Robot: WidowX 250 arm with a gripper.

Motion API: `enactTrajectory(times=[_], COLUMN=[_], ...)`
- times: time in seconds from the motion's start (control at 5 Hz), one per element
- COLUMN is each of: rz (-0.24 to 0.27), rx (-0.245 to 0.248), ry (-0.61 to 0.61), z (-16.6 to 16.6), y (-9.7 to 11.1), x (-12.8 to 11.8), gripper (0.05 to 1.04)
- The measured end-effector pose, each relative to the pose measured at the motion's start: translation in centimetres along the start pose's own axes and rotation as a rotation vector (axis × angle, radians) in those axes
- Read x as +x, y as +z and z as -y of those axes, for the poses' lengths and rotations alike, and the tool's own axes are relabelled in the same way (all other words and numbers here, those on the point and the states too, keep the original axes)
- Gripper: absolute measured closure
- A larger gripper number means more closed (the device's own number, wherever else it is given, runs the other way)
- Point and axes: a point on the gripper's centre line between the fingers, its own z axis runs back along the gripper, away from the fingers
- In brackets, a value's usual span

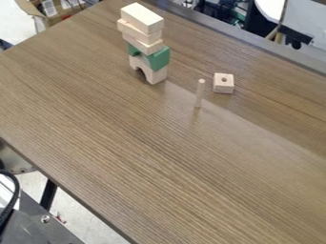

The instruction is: Remove rectangle block from the tower and place it on the left side of table

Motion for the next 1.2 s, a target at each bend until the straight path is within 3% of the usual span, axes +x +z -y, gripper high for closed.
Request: enactTrajectory(times=[0.2,0.6,1.0,1.2], rz=[-0.031,-0.033,-0.024,0.026], rx=[0.020,-0.006,0.000,-0.023], ry=[0.001,0.138,0.278,0.368], z=[0.0,-1.9,-4.3,-5.5], y=[-1.2,-2.5,-4.1,-4.2], x=[0.0,1.7,2.8,3.1], gripper=[0.083,0.083,0.083,0.083])
